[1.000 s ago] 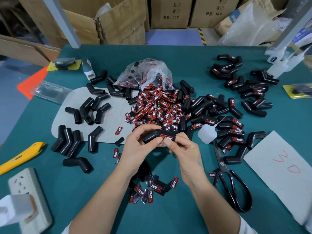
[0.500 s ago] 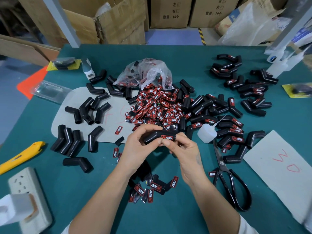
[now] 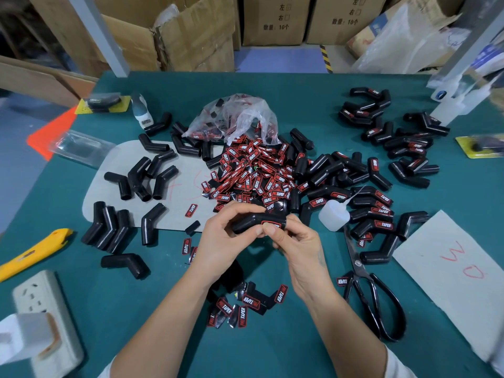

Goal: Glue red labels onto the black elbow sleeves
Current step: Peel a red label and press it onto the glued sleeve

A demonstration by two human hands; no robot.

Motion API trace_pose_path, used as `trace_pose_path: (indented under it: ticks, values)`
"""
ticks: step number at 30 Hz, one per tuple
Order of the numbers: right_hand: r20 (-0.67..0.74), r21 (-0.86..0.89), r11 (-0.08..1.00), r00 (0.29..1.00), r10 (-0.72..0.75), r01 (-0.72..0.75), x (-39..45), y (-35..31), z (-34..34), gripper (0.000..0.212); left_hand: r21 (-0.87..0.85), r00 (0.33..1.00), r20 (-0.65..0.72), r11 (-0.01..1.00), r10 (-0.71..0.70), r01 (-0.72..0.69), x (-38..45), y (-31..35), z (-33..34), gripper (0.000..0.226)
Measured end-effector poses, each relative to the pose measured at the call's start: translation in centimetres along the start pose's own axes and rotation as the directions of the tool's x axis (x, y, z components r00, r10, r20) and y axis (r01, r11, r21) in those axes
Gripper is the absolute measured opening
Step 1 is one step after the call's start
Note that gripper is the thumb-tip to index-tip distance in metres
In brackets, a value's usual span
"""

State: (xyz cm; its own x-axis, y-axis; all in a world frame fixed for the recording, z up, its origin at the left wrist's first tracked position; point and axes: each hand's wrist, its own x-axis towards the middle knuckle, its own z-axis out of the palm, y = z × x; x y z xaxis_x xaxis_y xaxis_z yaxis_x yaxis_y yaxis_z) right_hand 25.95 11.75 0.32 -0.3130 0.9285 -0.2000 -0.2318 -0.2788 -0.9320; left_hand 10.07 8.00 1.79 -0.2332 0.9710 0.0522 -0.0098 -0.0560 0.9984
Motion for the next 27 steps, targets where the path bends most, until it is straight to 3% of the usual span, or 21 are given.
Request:
trace_pose_path:
  ticks: [9,16,21,27]
  values:
    - [0.041,-0.005,1.000,0.999,0.001,-0.001,-0.16,-0.19,-0.01,0.039,-0.017,1.000,0.019,1.000,-0.008,0.008,0.02,0.07,-0.30,0.025]
    - [0.051,-0.035,0.999,0.999,0.001,0.001,-0.05,0.00,-0.07,0.027,0.021,0.995,0.082,0.998,0.064,-0.066,0.10,-0.20,-0.53,0.024]
    - [0.052,-0.034,0.999,0.999,-0.016,0.018,-0.07,-0.17,-0.27,0.024,-0.074,0.990,0.118,0.995,0.072,-0.063,-0.11,-0.17,-0.15,0.025]
    - [0.057,-0.047,0.998,0.998,-0.038,0.041,-0.13,-0.09,-0.24,0.020,-0.106,0.994,0.064,0.991,0.091,-0.084,-0.07,-0.04,0.37,0.017]
